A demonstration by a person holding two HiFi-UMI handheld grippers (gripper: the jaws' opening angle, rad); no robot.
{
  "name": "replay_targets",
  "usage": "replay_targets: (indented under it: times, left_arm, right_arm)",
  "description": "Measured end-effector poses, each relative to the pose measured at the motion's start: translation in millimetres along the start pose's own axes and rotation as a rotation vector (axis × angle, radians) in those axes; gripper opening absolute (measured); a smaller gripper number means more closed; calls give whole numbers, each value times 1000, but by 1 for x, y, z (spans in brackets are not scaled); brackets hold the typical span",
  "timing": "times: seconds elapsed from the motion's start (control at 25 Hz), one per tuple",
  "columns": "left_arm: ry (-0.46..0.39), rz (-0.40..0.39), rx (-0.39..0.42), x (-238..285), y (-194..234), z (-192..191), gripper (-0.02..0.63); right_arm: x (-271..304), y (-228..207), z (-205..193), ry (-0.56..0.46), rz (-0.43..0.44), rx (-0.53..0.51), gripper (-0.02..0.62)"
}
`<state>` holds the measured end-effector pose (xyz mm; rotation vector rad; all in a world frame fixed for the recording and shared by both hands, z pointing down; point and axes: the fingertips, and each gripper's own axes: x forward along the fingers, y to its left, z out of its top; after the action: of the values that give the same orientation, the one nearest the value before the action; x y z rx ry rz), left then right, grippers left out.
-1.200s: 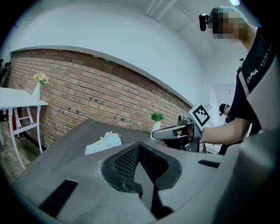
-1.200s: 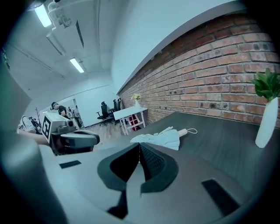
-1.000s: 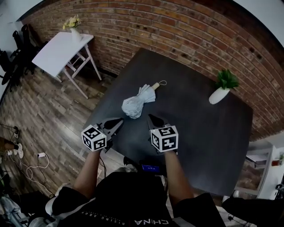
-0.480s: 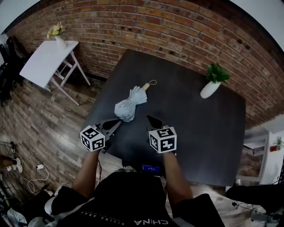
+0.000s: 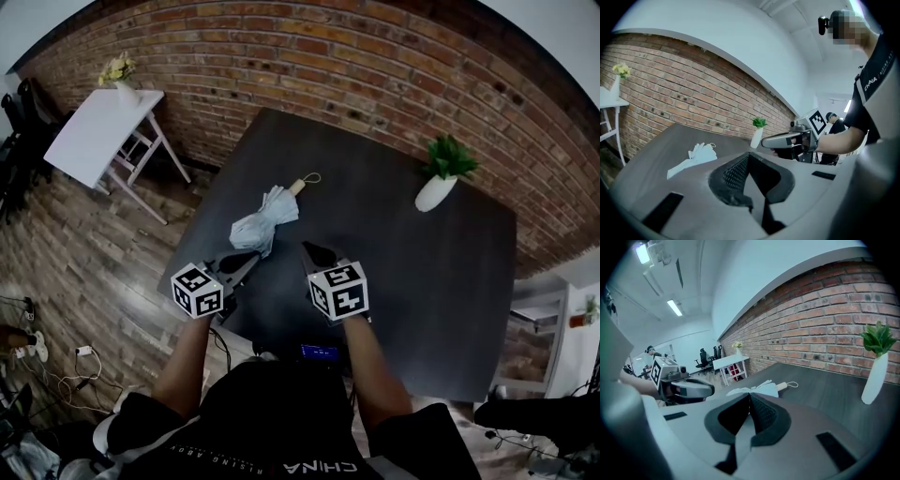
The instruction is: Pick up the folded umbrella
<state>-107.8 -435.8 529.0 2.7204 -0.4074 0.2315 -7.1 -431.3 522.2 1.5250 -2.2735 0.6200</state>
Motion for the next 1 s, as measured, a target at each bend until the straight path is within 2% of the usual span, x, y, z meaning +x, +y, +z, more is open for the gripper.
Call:
replay_targets:
  times: [0.24, 0.44, 0.68, 1.0]
  left_arm:
    - [-4, 67, 17, 15, -4, 10, 3]
    - [44, 155, 70, 24, 6, 21, 3]
    - [162, 240, 118, 29, 45, 22, 3]
    - [366, 223, 182, 60, 109, 11, 18]
  right_arm:
    - [-5, 0, 2, 12, 86, -72, 11]
    - [-3, -10, 8, 10, 153, -128, 11]
    - [31, -14, 4, 41, 179, -123, 11]
    - [86, -30, 5, 78, 143, -36, 11]
